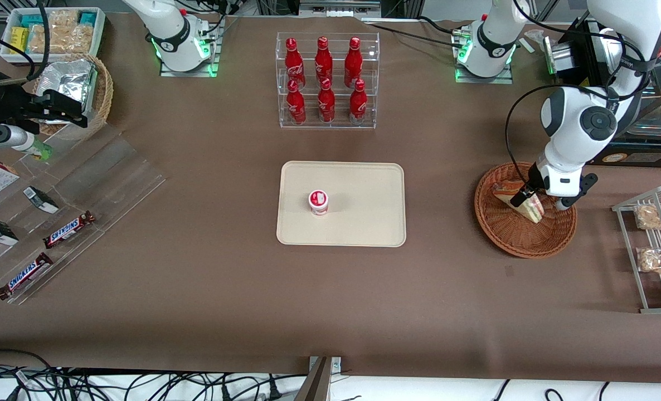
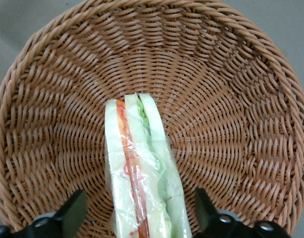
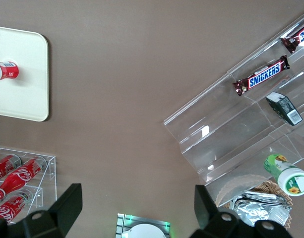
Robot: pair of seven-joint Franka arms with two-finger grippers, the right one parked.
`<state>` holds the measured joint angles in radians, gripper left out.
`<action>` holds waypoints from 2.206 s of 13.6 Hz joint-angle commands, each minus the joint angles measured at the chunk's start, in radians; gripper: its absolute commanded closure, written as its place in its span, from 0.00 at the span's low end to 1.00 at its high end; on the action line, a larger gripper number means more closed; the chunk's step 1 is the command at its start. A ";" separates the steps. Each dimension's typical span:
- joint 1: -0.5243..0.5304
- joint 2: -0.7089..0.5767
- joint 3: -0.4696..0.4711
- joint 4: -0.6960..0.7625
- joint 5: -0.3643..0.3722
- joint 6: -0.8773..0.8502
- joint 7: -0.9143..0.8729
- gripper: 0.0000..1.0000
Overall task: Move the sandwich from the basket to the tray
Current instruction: 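Lower the left gripper and close it on the sandwich, then lift the sandwich out of the basket with the left gripper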
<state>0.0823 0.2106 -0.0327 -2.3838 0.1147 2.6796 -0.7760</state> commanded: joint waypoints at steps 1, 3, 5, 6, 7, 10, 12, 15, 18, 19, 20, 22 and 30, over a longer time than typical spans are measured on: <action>0.005 0.007 -0.003 0.005 0.025 0.008 -0.017 0.51; 0.005 0.009 -0.003 0.005 0.025 0.008 -0.019 1.00; 0.007 0.003 -0.001 0.009 0.023 0.000 -0.020 1.00; 0.007 -0.008 -0.001 0.014 0.023 -0.003 -0.019 1.00; 0.007 -0.026 -0.001 0.035 0.023 -0.030 -0.017 1.00; 0.005 -0.048 -0.013 0.223 0.023 -0.328 -0.003 1.00; -0.009 -0.040 -0.027 0.375 0.019 -0.519 0.018 1.00; -0.013 -0.011 -0.059 0.582 0.005 -0.729 0.090 1.00; -0.016 0.003 -0.098 0.714 -0.022 -0.852 0.240 1.00; -0.016 0.003 -0.105 0.742 -0.038 -0.872 0.327 1.00; -0.021 0.003 -0.125 0.753 -0.038 -0.885 0.402 1.00; -0.030 -0.002 -0.173 0.755 -0.038 -0.908 0.490 1.00; -0.033 0.045 -0.440 0.758 -0.041 -0.911 0.311 1.00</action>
<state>0.0416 0.2145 -0.4382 -1.6618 0.0816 1.7866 -0.4283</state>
